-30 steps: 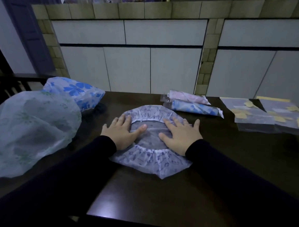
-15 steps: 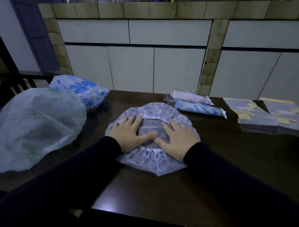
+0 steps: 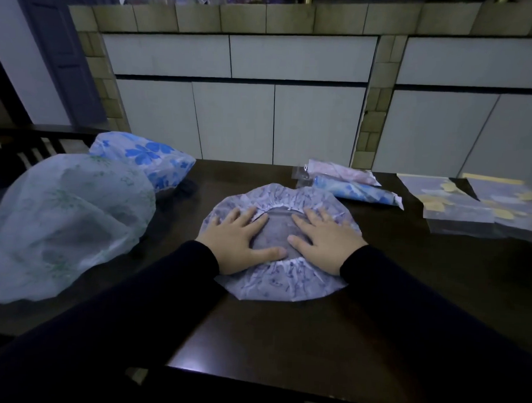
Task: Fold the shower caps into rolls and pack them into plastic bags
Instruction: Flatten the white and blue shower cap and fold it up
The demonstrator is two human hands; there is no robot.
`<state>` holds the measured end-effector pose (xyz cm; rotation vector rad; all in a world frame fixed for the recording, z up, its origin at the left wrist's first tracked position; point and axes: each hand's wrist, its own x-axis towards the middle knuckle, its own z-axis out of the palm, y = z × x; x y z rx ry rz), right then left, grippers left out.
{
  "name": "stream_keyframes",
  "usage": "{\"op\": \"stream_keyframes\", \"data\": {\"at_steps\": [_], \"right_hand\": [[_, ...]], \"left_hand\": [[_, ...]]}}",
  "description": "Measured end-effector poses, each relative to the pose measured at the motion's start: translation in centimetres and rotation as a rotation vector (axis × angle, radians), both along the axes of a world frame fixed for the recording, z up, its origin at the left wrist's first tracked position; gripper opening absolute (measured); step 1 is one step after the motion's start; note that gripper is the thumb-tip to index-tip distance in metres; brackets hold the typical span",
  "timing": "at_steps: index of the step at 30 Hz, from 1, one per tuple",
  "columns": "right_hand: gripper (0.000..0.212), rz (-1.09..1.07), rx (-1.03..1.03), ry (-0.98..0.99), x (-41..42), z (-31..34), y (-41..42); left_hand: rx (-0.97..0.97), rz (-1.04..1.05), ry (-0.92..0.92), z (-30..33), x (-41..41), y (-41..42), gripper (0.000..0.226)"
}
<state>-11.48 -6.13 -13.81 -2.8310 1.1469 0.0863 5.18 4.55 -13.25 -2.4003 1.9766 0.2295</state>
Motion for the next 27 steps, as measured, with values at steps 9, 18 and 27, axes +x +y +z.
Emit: {"op": "stream_keyframes", "data": {"at_steps": [9,18,27], "right_hand": [[0.047,0.258,-0.114,-0.39,-2.4,1.8,-0.4],[0.052,0.368,0.194,-0.376,-5.6,2.0,0.5],[0.026,0.469,-0.005,-0.515,-6.6,1.4,1.2]], "left_hand": [[-0.143,-0.092,0.109,2.8,2.6,1.1,0.073],[-0.281,-0.233,0.206,1.7,3.5,1.4,0.062],[-0.198,-0.266,0.448,1.7,4.2,2.3,0.065]]}}
